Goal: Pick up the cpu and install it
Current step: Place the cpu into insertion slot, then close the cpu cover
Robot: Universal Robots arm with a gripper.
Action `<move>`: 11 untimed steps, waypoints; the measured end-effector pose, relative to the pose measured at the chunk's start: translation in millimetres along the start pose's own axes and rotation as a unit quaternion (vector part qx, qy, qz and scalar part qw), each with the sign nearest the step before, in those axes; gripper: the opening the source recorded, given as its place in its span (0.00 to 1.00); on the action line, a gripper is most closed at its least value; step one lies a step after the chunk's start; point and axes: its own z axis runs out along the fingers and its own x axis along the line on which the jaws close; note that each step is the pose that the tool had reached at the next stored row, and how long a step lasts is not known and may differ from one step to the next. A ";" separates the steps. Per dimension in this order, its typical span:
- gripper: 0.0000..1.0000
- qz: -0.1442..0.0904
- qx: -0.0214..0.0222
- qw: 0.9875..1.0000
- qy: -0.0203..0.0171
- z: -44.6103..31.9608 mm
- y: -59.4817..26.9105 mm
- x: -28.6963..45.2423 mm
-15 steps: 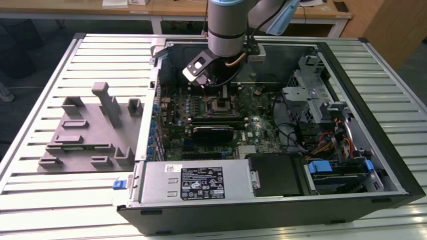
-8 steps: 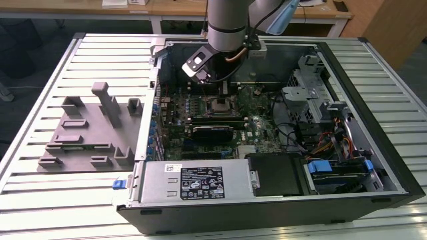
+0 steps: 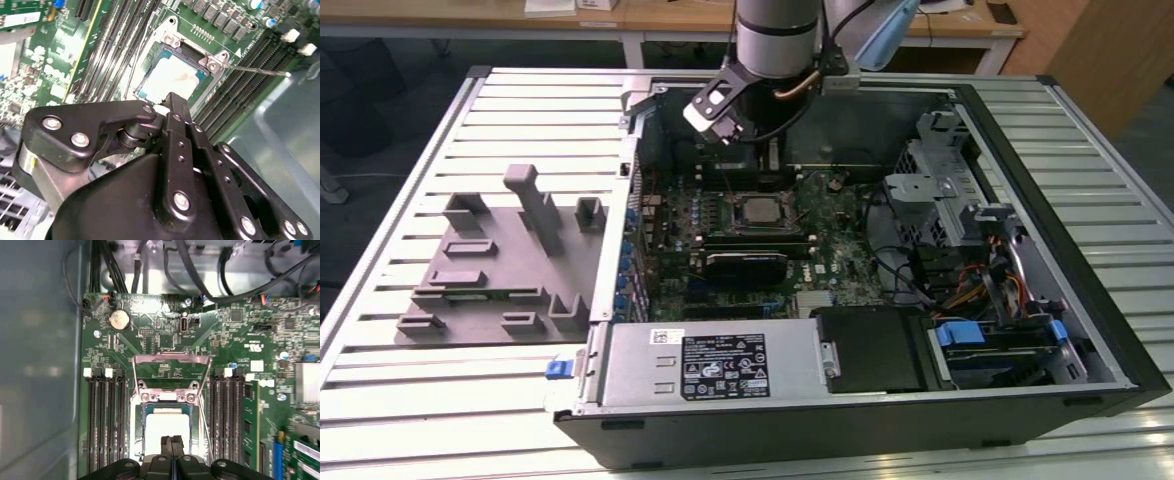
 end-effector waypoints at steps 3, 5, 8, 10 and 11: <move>0.11 0.000 -0.002 1.000 0.000 -9.4 0.3 -0.1; 0.11 0.000 -0.003 1.000 0.000 -14.7 0.4 -0.2; 0.11 0.000 -0.004 1.000 0.000 -16.5 0.5 -0.2; 0.11 0.000 -0.004 1.000 0.000 -16.5 0.4 -0.2; 0.11 0.000 -0.004 1.000 0.000 -16.5 0.4 -0.2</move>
